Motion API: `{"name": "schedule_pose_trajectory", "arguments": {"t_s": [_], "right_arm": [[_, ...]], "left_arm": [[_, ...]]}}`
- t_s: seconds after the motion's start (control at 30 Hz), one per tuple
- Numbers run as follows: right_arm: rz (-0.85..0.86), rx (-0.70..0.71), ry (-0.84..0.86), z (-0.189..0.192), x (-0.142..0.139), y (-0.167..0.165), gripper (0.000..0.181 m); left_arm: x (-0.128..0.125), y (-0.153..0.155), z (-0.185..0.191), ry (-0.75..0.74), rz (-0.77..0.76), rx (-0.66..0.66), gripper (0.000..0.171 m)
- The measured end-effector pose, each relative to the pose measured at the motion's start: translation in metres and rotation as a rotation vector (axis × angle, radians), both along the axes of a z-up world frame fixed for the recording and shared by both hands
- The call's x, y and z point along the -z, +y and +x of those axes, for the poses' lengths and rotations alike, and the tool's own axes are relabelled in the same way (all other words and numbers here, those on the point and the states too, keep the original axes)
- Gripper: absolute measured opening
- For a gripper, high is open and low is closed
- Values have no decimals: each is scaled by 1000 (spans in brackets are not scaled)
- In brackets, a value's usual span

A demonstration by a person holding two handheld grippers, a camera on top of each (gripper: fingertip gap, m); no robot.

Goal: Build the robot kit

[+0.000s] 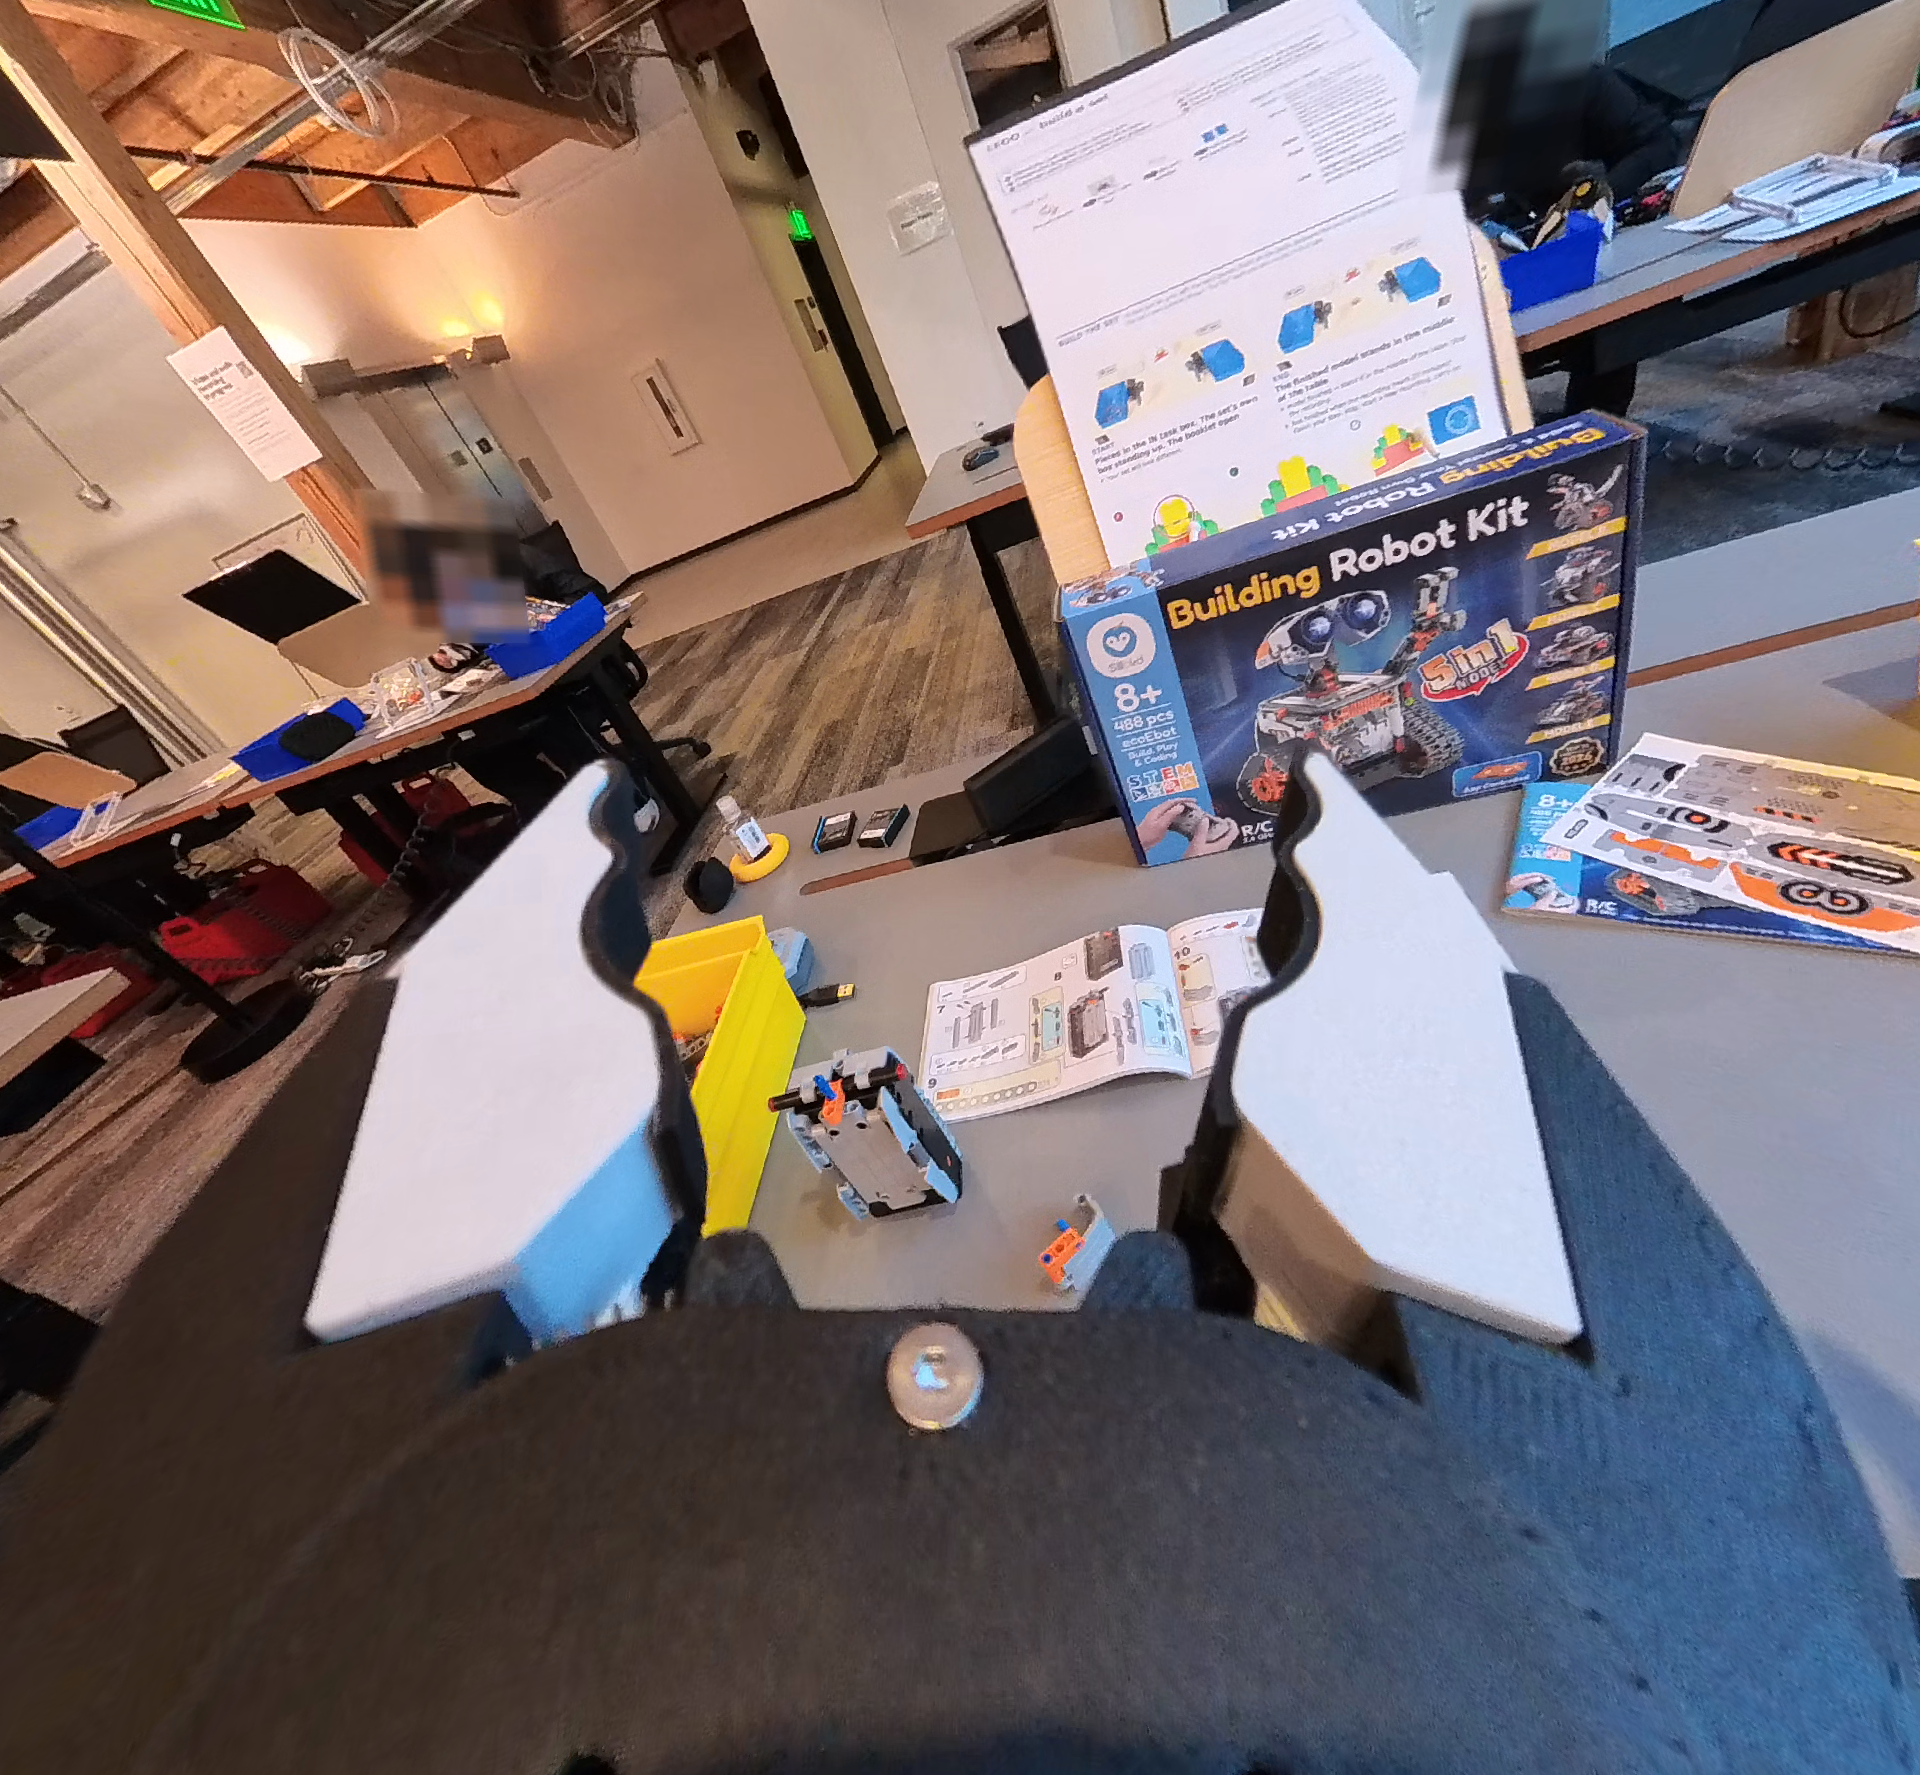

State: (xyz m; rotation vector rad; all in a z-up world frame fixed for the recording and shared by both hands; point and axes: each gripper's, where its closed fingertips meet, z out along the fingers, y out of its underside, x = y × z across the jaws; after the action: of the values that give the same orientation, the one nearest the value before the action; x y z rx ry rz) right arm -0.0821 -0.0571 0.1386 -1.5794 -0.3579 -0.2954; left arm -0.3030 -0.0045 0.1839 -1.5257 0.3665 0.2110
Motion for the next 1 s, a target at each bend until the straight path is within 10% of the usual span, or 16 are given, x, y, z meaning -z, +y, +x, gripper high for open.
{"name": "schedule_pose_trajectory", "arguments": {"t_s": [0.4, 0.6, 1.0], "right_arm": [[145, 63, -109, -34, -73, 5, 72], [204, 30, -148, -70, -95, -5, 70], [118, -23, -194, -88, -76, 10, 69]], "left_arm": [[86, -5, -140, -124, -126, -102, 123], [86, -32, -237, -204, -117, -274, 124], [92, -38, -255, -251, -131, -266, 121]]}}
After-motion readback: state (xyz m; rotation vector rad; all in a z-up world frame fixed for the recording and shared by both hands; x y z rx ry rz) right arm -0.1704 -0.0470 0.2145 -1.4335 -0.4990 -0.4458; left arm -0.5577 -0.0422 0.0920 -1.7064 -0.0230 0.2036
